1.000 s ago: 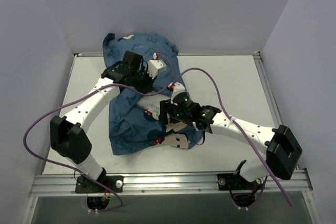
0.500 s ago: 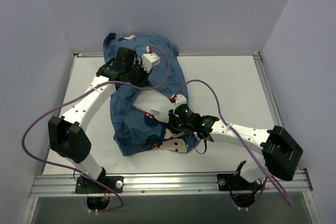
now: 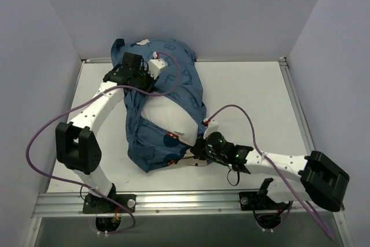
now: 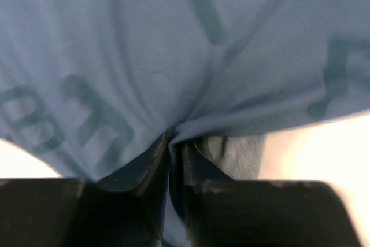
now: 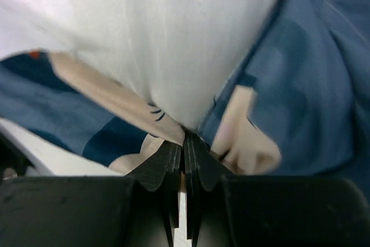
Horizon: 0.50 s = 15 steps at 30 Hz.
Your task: Remove the pillowcase from the pillow
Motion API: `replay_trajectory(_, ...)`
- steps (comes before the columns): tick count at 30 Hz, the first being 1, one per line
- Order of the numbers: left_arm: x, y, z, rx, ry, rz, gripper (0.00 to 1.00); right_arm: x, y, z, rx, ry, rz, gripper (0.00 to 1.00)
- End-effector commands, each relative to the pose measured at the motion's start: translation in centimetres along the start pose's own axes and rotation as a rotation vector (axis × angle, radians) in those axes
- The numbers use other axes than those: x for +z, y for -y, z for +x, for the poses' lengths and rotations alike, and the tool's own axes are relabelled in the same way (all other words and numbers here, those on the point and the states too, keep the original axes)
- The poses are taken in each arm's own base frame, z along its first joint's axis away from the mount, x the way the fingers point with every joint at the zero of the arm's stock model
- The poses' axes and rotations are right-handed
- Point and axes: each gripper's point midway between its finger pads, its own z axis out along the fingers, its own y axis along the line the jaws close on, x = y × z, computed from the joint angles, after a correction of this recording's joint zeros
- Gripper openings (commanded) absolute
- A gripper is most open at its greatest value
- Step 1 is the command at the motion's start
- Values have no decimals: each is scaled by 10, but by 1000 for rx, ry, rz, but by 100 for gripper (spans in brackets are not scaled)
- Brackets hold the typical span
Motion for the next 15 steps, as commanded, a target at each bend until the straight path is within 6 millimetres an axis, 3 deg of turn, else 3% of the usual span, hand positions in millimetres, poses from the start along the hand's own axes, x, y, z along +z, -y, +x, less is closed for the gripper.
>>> replay_trajectory(1,-12,60,-17,232,94,156,44,8,22,37,-45,-131,78,0)
replay_trajectory(3,-30,88,-20,308,119,243,70,11,19,32,-61,-120,75,0)
replay_trajectory(4,-42,97,-32,322,150,275,86,11,19,30,-64,-114,75,0)
replay_trajectory(5,-52,113,-42,317,187,357,95,11,18,26,-65,-105,75,0)
replay_trajectory(6,-63,121,-44,302,187,406,97,9,17,21,-65,-92,71,0)
replay_trajectory(7,-77,122,-64,308,239,418,94,8,19,18,-59,-83,73,0)
replay_trajectory(9,-98,139,-78,296,290,514,94,5,18,11,-43,-59,62,0)
replay_trajectory(11,-117,153,-99,314,349,572,99,4,18,6,-21,-37,56,0)
replay_trajectory(12,-126,175,-100,331,353,642,86,2,18,5,-12,-31,46,0)
replay_trajectory(13,-126,187,-100,366,350,672,62,2,18,4,-4,-26,46,0)
replay_trajectory(15,-115,217,-83,451,272,688,47,0,20,3,10,-19,44,0)
